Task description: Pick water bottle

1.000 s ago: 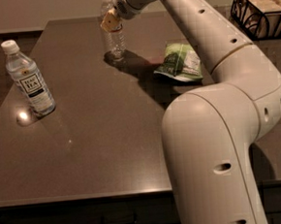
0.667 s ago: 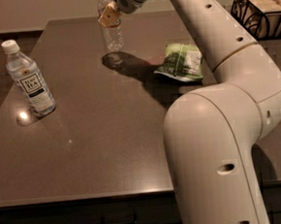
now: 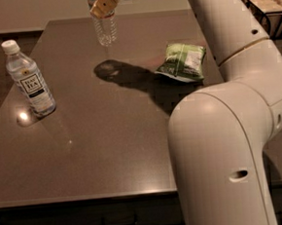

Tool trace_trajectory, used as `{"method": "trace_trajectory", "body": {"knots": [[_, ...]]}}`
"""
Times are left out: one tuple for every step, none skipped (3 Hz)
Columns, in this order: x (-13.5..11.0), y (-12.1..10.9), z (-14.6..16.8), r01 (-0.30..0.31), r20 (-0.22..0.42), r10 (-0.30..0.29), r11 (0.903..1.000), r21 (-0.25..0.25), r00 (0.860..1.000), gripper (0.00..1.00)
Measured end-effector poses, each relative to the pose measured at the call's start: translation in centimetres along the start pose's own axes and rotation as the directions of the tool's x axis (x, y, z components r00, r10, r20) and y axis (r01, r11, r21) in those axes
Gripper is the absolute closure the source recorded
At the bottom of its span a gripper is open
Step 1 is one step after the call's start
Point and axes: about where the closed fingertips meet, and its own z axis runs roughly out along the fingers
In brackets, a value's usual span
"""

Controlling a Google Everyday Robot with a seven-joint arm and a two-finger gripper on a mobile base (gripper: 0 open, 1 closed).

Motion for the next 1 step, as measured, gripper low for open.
{"method": "trace_trajectory", "body": {"knots": [[-0.03,0.31,-0.02,0.010,-0.003,-0.010,0.9999,-0.011,1.000,1.00]]}}
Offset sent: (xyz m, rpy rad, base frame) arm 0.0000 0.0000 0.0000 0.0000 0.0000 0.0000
